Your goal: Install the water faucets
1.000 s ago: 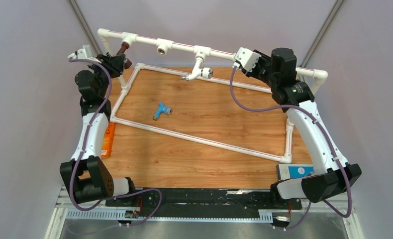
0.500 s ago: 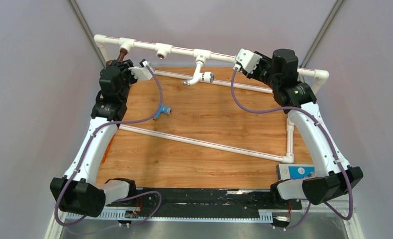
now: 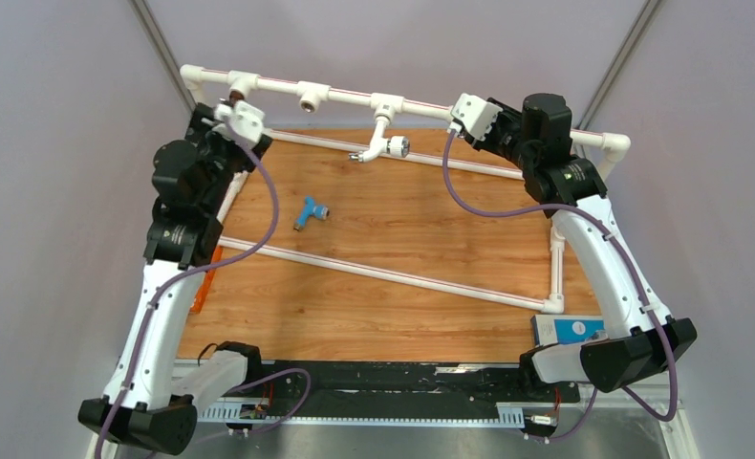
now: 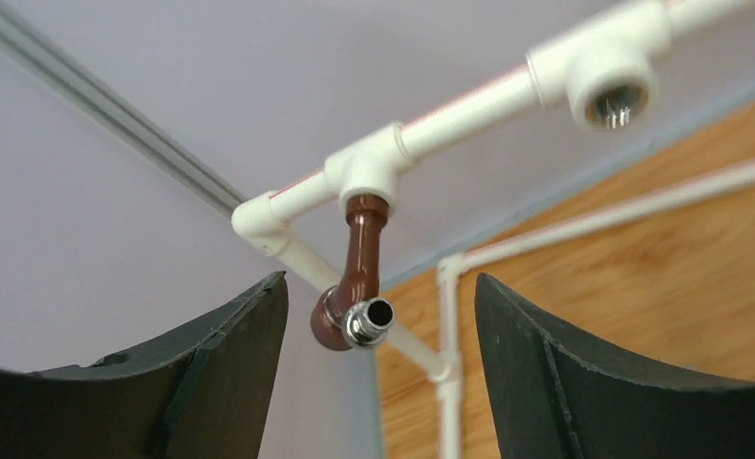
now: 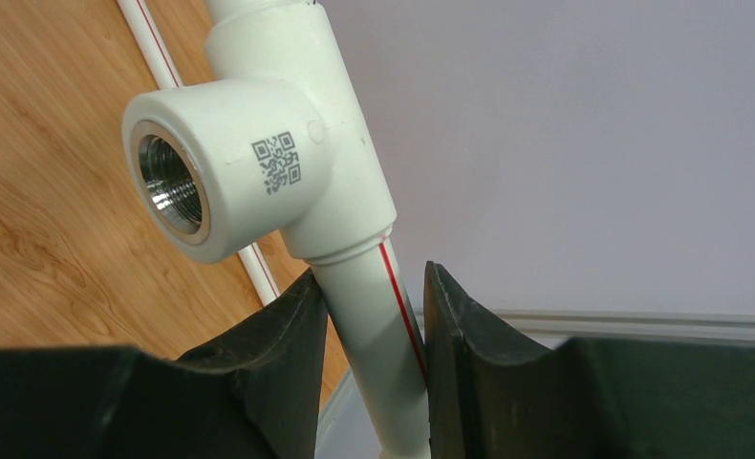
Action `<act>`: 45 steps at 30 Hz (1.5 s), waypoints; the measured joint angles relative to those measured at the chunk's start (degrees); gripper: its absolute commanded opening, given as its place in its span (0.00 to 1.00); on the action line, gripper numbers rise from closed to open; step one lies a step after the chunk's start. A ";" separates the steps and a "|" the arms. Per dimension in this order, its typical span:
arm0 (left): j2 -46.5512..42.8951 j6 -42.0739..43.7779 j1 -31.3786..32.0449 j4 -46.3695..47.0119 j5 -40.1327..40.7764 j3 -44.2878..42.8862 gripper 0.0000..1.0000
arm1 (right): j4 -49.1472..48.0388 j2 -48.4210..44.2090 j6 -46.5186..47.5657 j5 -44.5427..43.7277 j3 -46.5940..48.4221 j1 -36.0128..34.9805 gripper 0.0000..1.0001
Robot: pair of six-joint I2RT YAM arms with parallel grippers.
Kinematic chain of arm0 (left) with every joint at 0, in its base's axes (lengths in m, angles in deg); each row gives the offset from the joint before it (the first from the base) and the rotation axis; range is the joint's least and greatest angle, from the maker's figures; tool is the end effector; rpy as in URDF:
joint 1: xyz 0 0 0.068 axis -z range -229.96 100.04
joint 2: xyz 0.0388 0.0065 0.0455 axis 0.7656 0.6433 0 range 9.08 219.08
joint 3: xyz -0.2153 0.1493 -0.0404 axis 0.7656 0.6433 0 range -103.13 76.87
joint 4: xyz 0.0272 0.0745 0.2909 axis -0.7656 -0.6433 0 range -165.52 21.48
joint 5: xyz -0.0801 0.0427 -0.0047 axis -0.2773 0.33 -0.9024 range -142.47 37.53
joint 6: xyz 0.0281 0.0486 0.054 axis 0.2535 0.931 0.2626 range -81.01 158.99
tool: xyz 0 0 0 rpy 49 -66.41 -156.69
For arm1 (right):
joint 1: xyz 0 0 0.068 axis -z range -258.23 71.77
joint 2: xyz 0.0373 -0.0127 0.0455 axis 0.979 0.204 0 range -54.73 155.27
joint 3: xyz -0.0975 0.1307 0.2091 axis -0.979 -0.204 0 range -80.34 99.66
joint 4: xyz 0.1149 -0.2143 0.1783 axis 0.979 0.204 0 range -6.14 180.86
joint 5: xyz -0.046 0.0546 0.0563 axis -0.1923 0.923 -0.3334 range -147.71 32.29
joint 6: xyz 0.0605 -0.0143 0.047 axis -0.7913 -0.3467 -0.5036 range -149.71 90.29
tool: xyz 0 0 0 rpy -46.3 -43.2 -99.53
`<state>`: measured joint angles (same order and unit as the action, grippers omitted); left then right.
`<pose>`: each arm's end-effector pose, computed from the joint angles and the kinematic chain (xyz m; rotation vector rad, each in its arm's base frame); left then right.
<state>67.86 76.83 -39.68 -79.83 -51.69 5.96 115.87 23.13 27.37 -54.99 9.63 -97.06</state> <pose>0.2916 -0.0520 0.4535 0.6301 1.4376 0.3896 0.3461 0.1214 0.4349 -1.2176 1.5083 -0.4020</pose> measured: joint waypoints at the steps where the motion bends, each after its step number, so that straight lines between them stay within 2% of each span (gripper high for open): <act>1: -0.98 -5.07 -0.48 0.52 -0.44 -0.74 0.82 | -0.02 0.02 0.00 0.00 0.00 0.00 0.00; 9: -8.02 -52.70 -3.69 4.59 4.55 -2.27 0.84 | -0.07 0.07 0.00 -0.02 0.00 0.00 0.00; 12: -10.58 -69.92 -7.72 5.81 5.57 1.64 0.83 | -0.11 0.11 0.00 -0.02 0.00 0.00 0.00; 14: -12.04 -81.35 -12.68 7.23 4.85 6.08 0.83 | -0.11 0.11 0.00 -0.02 0.00 0.00 0.00; 16: -12.15 -90.90 -17.20 7.74 4.00 9.55 0.83 | -0.13 0.11 0.00 -0.02 0.00 0.00 0.00; 20: -8.83 -104.89 -21.53 9.97 1.70 12.61 0.82 | -0.11 0.11 0.00 -0.02 0.00 0.00 0.00; 27: -0.92 -121.66 -23.87 18.23 -5.68 13.55 0.80 | -0.13 0.15 0.02 -0.07 0.00 -0.02 0.00; 35: 7.74 -130.81 -23.87 25.51 -12.90 13.75 0.76 | -0.76 0.52 0.02 -0.11 0.00 -0.17 0.00; 37: 8.76 -131.86 -23.89 26.47 -13.38 13.81 0.70 | -1.07 0.66 0.02 -0.07 0.00 -0.28 0.00; 40: 10.10 -132.89 -23.87 28.63 -14.12 13.81 0.57 | -1.36 0.79 0.02 -0.09 0.00 -0.35 0.00; 41: 10.67 -133.15 -23.87 29.55 -14.40 13.84 0.49 | -1.44 0.81 0.02 -0.04 0.00 -0.37 0.00; 45: 13.09 -133.31 -23.89 32.83 -15.67 13.88 0.34 | -1.73 0.96 0.02 -0.04 0.00 -0.55 0.00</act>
<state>80.95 -56.47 -63.57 -47.00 -67.36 19.84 114.15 24.10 27.39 -55.03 9.63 -97.61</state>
